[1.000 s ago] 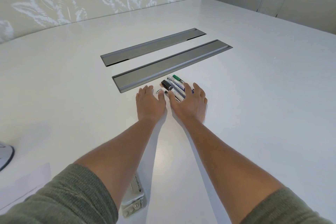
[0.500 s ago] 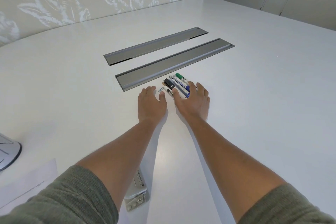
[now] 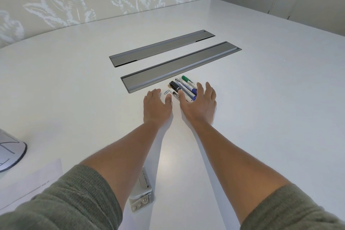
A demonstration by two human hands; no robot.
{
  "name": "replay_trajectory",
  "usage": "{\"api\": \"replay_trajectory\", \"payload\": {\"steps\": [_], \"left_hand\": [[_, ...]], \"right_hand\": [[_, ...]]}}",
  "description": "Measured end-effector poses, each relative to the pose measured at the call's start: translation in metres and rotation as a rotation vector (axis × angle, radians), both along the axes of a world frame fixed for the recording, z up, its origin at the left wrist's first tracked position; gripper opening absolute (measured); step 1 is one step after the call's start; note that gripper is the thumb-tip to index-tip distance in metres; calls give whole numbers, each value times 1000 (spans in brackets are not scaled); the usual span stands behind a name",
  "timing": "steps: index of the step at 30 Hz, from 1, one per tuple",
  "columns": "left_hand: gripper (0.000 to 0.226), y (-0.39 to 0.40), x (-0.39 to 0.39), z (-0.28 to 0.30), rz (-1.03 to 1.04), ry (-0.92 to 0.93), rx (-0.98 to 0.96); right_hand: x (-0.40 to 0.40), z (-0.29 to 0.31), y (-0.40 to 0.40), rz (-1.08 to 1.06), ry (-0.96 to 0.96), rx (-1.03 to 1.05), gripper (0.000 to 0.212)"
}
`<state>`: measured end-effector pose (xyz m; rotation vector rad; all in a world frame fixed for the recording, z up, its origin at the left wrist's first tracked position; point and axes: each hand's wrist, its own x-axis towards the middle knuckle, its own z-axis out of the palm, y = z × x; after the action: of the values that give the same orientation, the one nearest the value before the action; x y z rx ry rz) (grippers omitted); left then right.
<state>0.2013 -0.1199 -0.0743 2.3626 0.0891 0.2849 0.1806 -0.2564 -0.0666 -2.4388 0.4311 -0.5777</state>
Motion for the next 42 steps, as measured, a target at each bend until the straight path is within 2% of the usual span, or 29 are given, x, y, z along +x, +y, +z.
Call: {"api": "replay_trajectory", "payload": {"steps": [6, 9, 13, 18, 22, 28, 33, 36, 38, 42], "left_hand": [[58, 11, -9, 21, -39, 218, -174], [54, 21, -25, 33, -50, 264, -182], [37, 41, -52, 51, -88, 259, -157], [22, 71, -93, 82, -110, 234, -175], [29, 82, -98, 85, -153, 424, -28], [25, 100, -126, 92, -228, 674, 221], [28, 110, -144, 85, -233, 804, 216], [30, 112, -148, 80, -244, 794, 227], [30, 113, -149, 79, -235, 782, 165], [27, 110, -154, 77, -229, 744, 57]], "right_hand": [[-21, 5, 11, 82, -12, -170, 75], [-33, 13, 20, 157, -69, -210, 68], [-48, 26, 34, 311, -220, -156, 41], [-77, 51, 53, 503, -166, -36, 25], [-85, 57, 59, 575, 35, 17, 22], [-112, 68, 67, 636, 365, 53, 30], [-134, 73, 72, 736, 562, 136, 43], [-144, 80, 74, 824, 708, 102, 41], [-149, 84, 75, 884, 786, 47, 42], [-158, 82, 77, 894, 821, -26, 60]]}}
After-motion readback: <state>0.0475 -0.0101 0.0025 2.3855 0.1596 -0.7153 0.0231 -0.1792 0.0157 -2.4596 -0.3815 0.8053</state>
